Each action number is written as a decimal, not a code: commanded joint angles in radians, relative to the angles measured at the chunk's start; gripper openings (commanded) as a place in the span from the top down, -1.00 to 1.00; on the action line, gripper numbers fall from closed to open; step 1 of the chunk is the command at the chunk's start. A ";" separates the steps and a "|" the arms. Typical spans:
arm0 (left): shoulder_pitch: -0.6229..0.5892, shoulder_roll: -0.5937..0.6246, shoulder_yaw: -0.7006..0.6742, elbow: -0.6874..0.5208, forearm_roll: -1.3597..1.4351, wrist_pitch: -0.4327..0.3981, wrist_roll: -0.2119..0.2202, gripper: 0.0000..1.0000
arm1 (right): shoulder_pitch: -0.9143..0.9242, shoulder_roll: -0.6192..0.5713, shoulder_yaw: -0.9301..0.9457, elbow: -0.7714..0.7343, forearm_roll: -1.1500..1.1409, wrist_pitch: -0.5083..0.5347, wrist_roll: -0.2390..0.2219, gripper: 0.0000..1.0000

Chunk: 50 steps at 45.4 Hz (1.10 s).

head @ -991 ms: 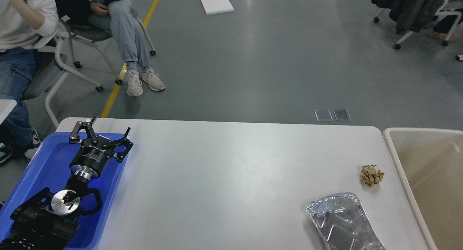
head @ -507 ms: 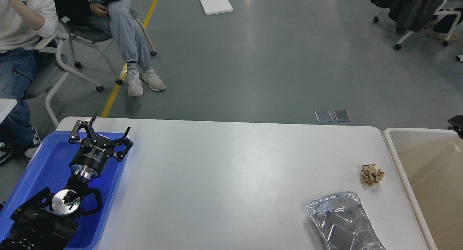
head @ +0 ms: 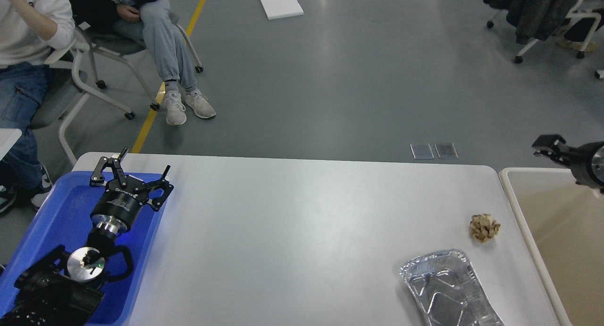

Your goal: Tidy desktop

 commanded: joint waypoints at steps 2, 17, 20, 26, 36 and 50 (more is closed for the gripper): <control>0.000 0.000 0.000 0.000 0.000 0.000 0.000 -1.00 | 0.232 0.255 -0.202 0.059 0.004 0.319 -0.001 -1.00; 0.000 0.000 0.000 0.000 0.000 0.000 0.000 -1.00 | 0.340 0.337 -0.032 0.103 0.006 0.672 0.000 -1.00; 0.000 0.000 0.000 0.000 0.000 0.000 0.000 -1.00 | 0.349 0.355 -0.018 0.105 0.006 0.732 0.000 -1.00; 0.000 0.000 0.000 0.000 0.000 0.000 0.000 -1.00 | 0.363 0.415 -0.022 0.105 -0.003 0.763 -0.001 -1.00; 0.000 0.000 0.000 0.000 0.000 0.000 0.000 -1.00 | 0.430 0.422 -0.074 0.105 -0.011 0.772 -0.001 -1.00; 0.000 0.000 0.000 0.000 0.000 0.000 0.000 -1.00 | 0.447 0.447 -0.116 0.089 -0.011 0.784 -0.001 -1.00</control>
